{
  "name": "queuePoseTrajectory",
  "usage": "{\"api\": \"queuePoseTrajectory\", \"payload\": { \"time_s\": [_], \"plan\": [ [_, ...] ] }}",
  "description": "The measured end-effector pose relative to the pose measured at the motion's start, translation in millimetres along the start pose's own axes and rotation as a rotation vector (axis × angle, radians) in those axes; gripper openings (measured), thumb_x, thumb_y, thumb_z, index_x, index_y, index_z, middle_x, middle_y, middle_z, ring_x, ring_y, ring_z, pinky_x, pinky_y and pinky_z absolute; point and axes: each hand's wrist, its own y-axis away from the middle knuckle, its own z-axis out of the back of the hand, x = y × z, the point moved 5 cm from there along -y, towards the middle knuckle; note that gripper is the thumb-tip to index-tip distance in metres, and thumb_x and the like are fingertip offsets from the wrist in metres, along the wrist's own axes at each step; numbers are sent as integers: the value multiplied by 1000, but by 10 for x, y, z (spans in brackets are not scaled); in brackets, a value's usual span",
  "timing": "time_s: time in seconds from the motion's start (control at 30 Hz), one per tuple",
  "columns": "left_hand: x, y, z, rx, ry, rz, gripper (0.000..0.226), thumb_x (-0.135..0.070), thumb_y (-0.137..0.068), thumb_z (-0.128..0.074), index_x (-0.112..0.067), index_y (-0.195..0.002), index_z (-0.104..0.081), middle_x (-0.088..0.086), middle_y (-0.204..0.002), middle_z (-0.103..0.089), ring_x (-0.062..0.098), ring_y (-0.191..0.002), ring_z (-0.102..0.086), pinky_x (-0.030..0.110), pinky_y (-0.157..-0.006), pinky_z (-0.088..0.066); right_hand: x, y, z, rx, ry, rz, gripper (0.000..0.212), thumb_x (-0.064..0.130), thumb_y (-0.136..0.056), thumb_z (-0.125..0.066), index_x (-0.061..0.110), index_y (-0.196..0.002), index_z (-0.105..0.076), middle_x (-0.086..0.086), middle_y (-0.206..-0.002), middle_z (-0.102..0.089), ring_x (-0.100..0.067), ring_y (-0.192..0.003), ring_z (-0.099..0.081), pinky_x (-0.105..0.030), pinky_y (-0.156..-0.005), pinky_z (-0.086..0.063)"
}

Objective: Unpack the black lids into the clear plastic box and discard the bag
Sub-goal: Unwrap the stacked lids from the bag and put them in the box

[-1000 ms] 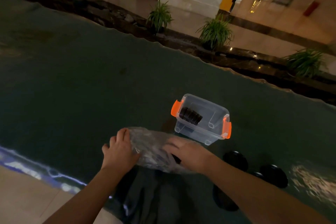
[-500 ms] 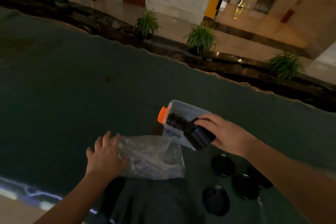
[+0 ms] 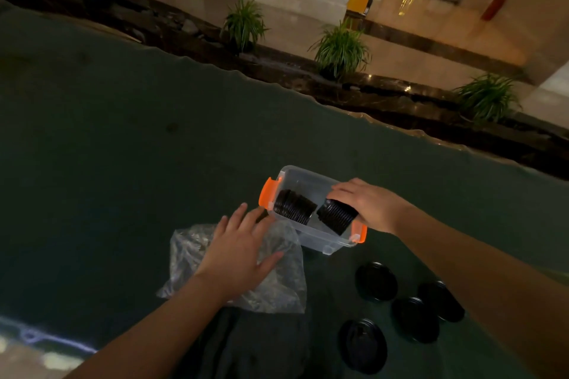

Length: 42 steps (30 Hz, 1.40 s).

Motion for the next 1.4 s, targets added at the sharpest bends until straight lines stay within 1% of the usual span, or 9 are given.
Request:
{"api": "queuePoseTrajectory", "payload": {
  "time_s": [0.17, 0.23, 0.5, 0.6, 0.8, 0.97, 1.07, 1.2, 1.4],
  "plan": [
    [-111, -300, -193, 102, -82, -40, 82, -76, -87, -31, -37, -156, -10, 1, -169, -8, 31, -155, 3, 64, -121, -11, -57, -115, -224, 82, -1, 9, 64, 4, -89, -69, 26, -144, -46, -6, -153, -39, -26, -135, -41, -39, -105, -46],
    [-110, -352, -276, 135, -84, -33, 82, -76, -87, -32, -38, -156, -7, 3, -170, -5, 32, -155, 4, 65, -121, -9, -66, -162, -307, 106, 6, 20, 63, 7, -87, -71, 27, -142, -47, -7, -145, -40, -25, -127, -46, -36, -97, -49],
    [-74, -411, -408, 186, -46, -27, 80, -75, -87, -38, -38, -154, -17, 9, -168, -13, 29, -154, -14, 58, -122, -13, -75, -411, -631, 274, 47, 22, 70, 8, -81, -76, 27, -138, -41, 1, -123, -46, -18, -94, -56, -37, -82, -54],
    [-59, -423, -400, 178, 11, -47, 79, -73, -88, -43, -36, -155, -22, 9, -167, -14, 29, -153, -17, 48, -122, -11, -80, -537, -690, 275, -24, -18, 64, 2, -84, -68, 22, -138, -39, -1, -123, -48, -20, -97, -56, -40, -83, -53],
    [-3, -432, -431, 216, 91, -33, 84, -71, -85, -53, -36, -155, -21, 6, -168, -7, 34, -152, -20, 48, -119, -28, -44, -680, -790, 236, -4, 17, 51, 3, -89, -63, 13, -135, -42, -8, -127, -44, -18, -82, -55, -35, -68, -52],
    [-10, -428, -475, 247, 110, 5, 90, -73, -80, -56, -40, -154, -15, 2, -169, 0, 35, -153, -17, 53, -116, -35, -70, -740, -853, 242, -12, 6, 48, 4, -88, -65, 11, -130, -43, -9, -124, -41, -16, -78, -50, -37, -67, -53],
    [-15, -429, -483, 245, 105, 0, 92, -74, -79, -56, -40, -155, -15, 2, -169, 0, 35, -154, -15, 52, -118, -31, -55, -784, -880, 225, -5, -19, 48, 3, -88, -65, 11, -130, -42, -9, -123, -41, -14, -79, -44, -31, -62, -45],
    [-14, -443, -452, 199, 48, -56, 92, -73, -81, -53, -36, -156, -15, 9, -169, -5, 31, -155, -8, 43, -118, -9, -32, -729, -877, 195, 18, -32, 49, 2, -89, -63, 12, -132, -42, -10, -122, -43, -17, -85, -47, -32, -62, -46],
    [-29, -433, -397, 216, 53, -68, 96, -77, -80, -49, -35, -157, -10, 7, -169, -3, 29, -156, 0, 50, -122, -5, -15, -584, -799, 222, -6, -84, 76, 11, -78, -79, 19, -141, -37, -6, -129, -44, -23, -113, -53, -41, -86, -54]
  ]
}}
